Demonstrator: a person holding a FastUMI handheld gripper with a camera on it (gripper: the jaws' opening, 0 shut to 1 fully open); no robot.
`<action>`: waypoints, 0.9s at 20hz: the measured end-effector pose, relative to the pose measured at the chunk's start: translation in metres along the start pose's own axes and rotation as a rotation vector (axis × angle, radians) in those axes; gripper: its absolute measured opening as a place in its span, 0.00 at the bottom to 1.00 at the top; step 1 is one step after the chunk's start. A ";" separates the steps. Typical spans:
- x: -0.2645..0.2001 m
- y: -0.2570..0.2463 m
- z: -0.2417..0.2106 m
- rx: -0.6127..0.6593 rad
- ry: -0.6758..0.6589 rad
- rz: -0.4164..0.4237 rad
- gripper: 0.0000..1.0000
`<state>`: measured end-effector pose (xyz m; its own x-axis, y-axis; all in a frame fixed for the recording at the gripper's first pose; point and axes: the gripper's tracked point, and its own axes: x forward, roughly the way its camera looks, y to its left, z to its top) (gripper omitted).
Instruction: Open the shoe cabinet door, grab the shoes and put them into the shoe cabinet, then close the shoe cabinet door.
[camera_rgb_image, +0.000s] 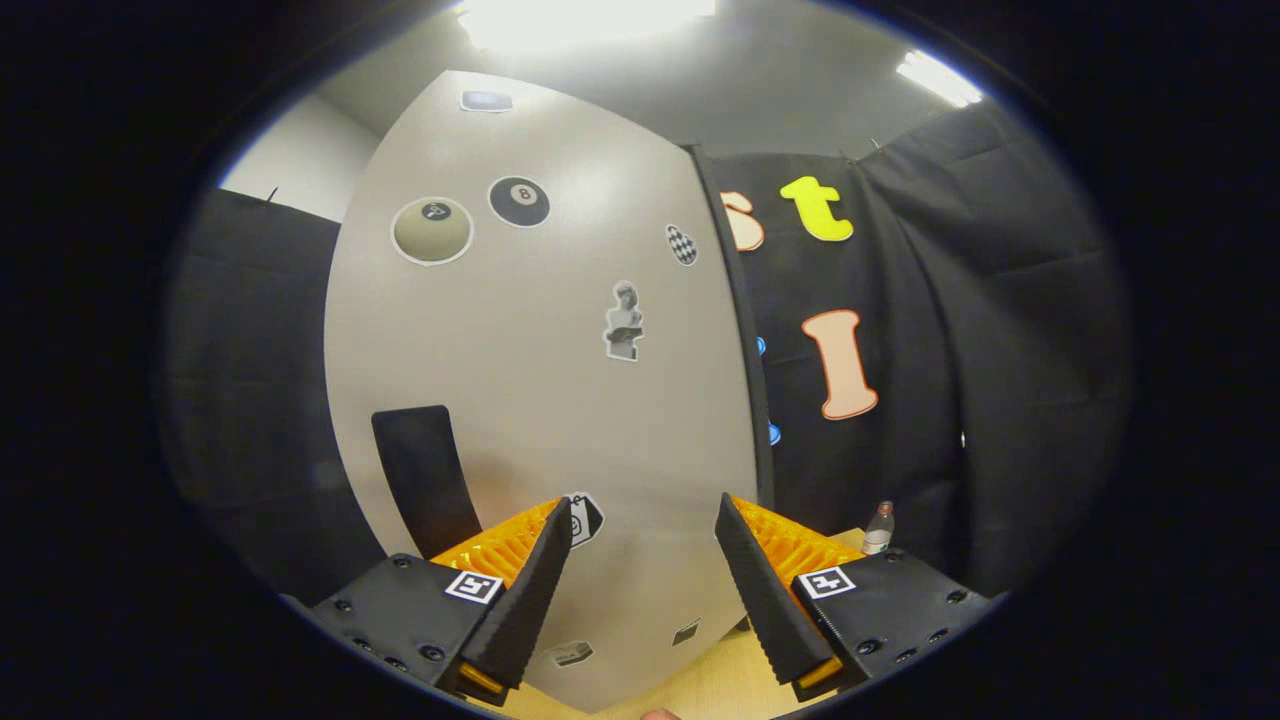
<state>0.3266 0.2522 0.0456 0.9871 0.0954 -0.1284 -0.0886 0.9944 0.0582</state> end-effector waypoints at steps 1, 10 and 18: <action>0.006 0.012 0.001 -0.014 0.001 0.019 0.92; 0.008 0.055 0.001 -0.088 0.005 0.097 0.98; -0.048 0.019 -0.010 -0.113 0.022 0.082 0.98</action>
<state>0.2761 0.2671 0.0433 0.9729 0.1762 -0.1500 -0.1843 0.9820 -0.0420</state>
